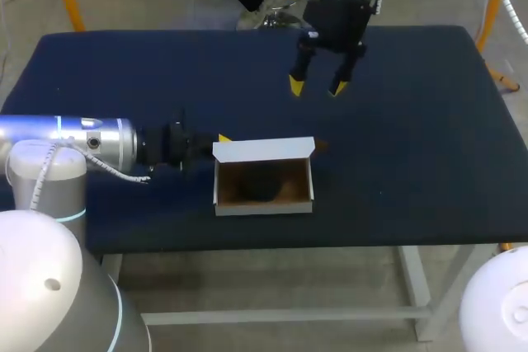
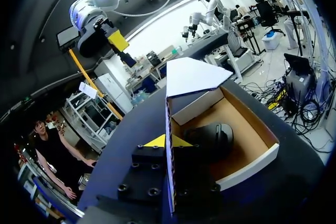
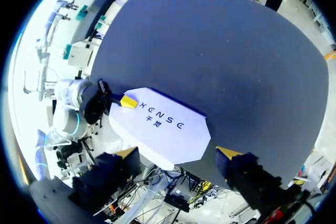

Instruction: Assemble the packaging by folding the flat box into shape, placing the metal phone stand inside, and closing the box properly

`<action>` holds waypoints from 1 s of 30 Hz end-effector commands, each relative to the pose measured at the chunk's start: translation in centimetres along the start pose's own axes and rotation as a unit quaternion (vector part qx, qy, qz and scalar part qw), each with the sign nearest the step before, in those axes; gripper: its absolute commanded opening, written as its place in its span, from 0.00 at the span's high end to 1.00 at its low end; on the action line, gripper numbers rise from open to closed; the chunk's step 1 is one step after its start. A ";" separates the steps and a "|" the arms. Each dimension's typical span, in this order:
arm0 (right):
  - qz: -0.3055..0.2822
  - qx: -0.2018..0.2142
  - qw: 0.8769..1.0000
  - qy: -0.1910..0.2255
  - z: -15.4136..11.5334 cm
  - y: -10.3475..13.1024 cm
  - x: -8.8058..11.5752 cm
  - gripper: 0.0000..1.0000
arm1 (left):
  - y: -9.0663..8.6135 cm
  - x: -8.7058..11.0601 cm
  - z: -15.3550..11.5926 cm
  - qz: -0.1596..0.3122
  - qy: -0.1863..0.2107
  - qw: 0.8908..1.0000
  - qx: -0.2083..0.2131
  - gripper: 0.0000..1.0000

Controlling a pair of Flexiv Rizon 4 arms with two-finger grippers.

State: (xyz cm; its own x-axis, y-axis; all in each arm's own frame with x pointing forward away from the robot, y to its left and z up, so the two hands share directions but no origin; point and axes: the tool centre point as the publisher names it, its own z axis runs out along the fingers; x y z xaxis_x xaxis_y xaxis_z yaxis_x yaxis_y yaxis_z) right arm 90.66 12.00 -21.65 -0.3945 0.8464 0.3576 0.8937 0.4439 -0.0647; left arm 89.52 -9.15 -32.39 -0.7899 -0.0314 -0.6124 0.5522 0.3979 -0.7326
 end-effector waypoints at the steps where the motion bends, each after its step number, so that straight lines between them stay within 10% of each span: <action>1: -0.001 -0.002 1.000 0.000 0.0 -0.2 0.0 0.00 | 0.0 0.3 0.0 0.001 -0.005 1.000 0.000 1.00; 16: 0.002 0.006 1.000 0.003 0.0 -0.1 0.0 0.00 | 0.1 0.4 -0.2 0.013 -0.012 1.000 0.005 1.00; 30: 0.178 0.061 0.980 0.068 1.3 -0.9 -1.2 0.00 | -0.2 1.2 -0.7 0.074 -0.039 0.997 -0.004 1.00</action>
State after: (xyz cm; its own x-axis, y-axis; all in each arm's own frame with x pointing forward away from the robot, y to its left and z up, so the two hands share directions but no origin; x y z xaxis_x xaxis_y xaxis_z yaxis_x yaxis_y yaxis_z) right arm 89.69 11.48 -22.82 -0.0401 0.9164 0.3983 0.9450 0.1643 -0.2828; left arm 88.65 -8.58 -32.66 -0.6855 -0.0280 -0.7276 0.6572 0.4063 -0.6348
